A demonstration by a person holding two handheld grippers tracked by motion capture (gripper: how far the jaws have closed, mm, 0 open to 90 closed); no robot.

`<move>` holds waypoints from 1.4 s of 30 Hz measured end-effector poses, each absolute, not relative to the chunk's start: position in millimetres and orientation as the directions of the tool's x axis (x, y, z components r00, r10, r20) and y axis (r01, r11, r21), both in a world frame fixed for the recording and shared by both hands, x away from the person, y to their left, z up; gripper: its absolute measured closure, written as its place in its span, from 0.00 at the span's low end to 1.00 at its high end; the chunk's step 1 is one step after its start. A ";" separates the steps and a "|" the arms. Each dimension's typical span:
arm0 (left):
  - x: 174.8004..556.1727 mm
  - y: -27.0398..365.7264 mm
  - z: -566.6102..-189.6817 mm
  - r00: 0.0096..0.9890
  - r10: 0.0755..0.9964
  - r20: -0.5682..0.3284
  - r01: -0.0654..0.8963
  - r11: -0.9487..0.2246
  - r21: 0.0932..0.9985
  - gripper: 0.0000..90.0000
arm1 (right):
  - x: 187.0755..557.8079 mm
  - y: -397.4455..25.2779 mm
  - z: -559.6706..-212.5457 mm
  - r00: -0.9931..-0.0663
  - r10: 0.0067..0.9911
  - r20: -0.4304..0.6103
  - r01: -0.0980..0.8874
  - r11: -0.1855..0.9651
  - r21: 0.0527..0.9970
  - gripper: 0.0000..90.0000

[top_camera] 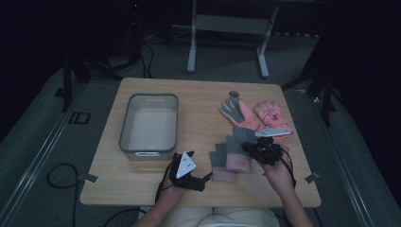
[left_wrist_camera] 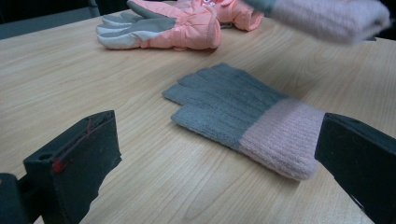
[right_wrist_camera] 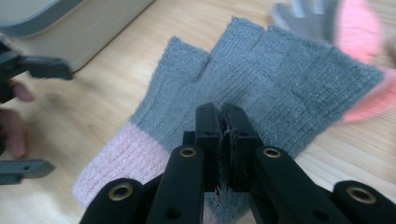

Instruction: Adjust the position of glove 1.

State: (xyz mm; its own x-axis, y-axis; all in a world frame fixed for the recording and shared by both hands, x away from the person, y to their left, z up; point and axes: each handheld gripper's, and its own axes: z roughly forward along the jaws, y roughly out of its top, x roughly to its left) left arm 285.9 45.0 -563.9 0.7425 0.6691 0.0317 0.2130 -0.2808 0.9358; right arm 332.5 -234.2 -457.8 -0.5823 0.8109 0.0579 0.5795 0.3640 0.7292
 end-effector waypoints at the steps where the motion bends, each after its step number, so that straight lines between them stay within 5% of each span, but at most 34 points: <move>1: 285.8 44.9 -564.0 0.742 0.670 0.033 0.212 -0.280 0.936 0.00 | 332.9 -229.4 -459.9 -0.593 0.803 0.061 0.578 0.372 0.726 0.95; 29: 288.4 46.1 -563.7 0.745 0.667 0.009 0.236 -0.276 0.932 0.00 | 346.7 -196.3 -528.2 -0.640 0.759 0.121 0.649 0.451 0.612 0.89; 42: 287.7 44.0 -563.8 0.717 0.697 0.015 0.241 -0.268 0.933 0.00 | 358.8 -188.2 -534.1 -0.718 0.688 0.103 0.584 0.517 0.626 0.85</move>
State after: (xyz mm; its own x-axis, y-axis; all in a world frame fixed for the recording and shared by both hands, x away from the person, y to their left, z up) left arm 287.7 44.0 -563.8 0.7168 0.6971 0.0152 0.2411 -0.2683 0.9327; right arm 358.8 -188.2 -534.1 -0.7185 0.6879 0.1031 0.5844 0.5166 0.6258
